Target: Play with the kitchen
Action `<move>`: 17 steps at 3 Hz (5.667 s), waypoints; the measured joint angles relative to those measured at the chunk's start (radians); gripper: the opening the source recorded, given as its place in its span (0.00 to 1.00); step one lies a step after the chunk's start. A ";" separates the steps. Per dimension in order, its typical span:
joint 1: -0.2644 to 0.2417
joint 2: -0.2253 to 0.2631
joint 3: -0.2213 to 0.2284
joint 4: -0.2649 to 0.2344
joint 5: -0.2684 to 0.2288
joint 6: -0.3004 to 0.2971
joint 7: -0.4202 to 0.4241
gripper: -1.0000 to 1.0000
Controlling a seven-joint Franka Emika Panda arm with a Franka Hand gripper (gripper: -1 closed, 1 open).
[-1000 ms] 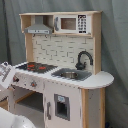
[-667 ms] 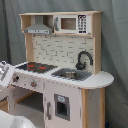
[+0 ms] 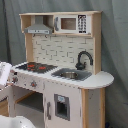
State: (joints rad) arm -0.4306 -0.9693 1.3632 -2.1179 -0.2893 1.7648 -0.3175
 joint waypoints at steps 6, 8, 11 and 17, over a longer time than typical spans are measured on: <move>-0.019 -0.434 0.144 0.008 -0.389 0.141 0.035 1.00; -0.052 -0.510 0.115 -0.044 -0.419 0.332 0.085 1.00; -0.045 -0.514 0.052 -0.211 -0.470 0.557 0.264 1.00; 0.021 -0.514 0.013 -0.481 -0.487 1.019 0.612 1.00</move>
State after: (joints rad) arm -0.4093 -1.4834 1.3762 -2.5987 -0.7766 2.7837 0.2941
